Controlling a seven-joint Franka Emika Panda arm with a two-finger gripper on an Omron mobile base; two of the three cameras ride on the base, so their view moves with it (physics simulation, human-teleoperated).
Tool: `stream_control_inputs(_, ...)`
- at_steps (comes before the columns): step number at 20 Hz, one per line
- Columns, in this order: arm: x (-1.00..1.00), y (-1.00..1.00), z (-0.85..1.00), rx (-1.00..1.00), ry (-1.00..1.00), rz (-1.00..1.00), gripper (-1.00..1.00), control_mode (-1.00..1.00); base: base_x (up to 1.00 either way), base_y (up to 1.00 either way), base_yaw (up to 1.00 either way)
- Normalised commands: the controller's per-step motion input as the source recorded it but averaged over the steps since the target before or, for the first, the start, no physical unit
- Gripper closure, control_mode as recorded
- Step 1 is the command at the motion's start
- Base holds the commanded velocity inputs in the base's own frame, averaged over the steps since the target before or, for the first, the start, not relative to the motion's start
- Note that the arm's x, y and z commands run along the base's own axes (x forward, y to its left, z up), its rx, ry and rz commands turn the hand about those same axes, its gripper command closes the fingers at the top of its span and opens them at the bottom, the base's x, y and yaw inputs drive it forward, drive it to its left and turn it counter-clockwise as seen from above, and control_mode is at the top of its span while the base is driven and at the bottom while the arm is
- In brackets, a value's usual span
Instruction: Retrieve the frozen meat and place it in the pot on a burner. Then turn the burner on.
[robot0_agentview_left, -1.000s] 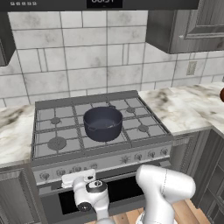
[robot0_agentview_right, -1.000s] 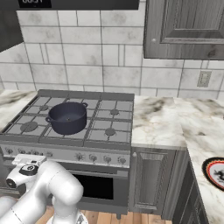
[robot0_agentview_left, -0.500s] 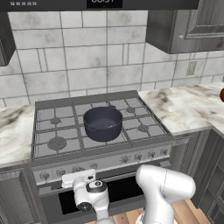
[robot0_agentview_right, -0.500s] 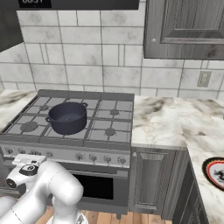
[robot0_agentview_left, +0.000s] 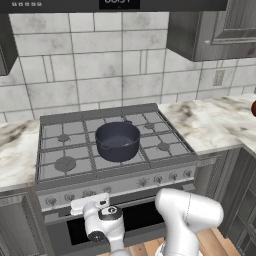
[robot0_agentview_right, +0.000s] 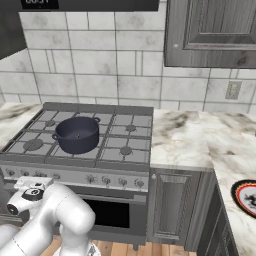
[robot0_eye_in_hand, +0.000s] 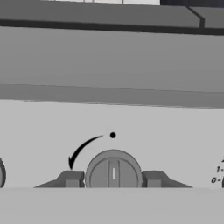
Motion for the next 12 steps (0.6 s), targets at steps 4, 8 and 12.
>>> stream_control_inputs(4, 0.00, 0.04, -0.03, -0.17, 0.00, 0.07, 1.00, -1.00, 0.00, 0.00, 0.00)
stream_control_inputs(8, 0.00, 0.05, -0.04, -0.15, -0.01, 0.07, 1.00, -1.00, 0.00, 0.00, 0.00)
stream_control_inputs(12, 0.00, 0.14, -0.09, -0.20, -0.03, 0.06, 1.00, -1.00, 0.00, 0.00, 0.00)
